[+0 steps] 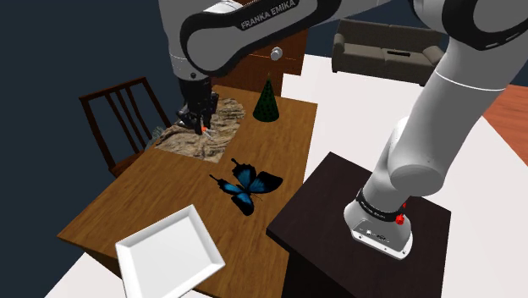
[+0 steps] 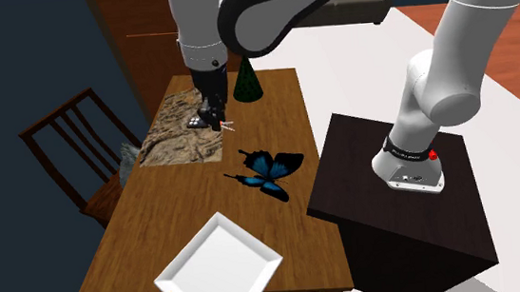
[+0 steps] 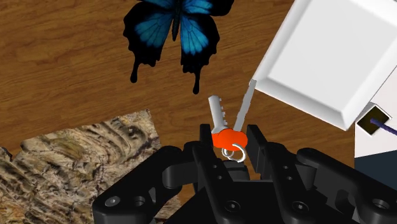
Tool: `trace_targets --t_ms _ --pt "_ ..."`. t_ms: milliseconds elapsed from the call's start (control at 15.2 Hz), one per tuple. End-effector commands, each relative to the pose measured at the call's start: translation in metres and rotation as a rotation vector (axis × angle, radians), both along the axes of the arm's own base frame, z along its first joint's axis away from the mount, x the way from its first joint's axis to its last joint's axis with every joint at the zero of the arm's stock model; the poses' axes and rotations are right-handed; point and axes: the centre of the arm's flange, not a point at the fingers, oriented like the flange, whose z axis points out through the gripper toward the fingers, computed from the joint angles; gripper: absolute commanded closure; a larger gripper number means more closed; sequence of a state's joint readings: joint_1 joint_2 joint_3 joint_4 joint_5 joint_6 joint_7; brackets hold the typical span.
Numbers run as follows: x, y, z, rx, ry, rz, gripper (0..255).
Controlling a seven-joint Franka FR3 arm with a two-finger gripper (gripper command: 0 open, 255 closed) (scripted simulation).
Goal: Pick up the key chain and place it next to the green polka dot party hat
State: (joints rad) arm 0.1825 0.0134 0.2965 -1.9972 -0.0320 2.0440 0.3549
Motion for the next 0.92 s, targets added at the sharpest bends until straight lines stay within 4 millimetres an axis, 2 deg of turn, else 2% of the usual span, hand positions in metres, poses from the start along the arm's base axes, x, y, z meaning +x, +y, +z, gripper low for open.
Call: trace_targets --t_ms 0,396,858 --pt "0.0 0.0 0.01 0.0 0.0 0.0 255" --pt "0.0 0.0 0.038 0.0 0.0 0.0 255" --pt "-0.006 -0.093 0.038 0.0 0.0 0.0 255"
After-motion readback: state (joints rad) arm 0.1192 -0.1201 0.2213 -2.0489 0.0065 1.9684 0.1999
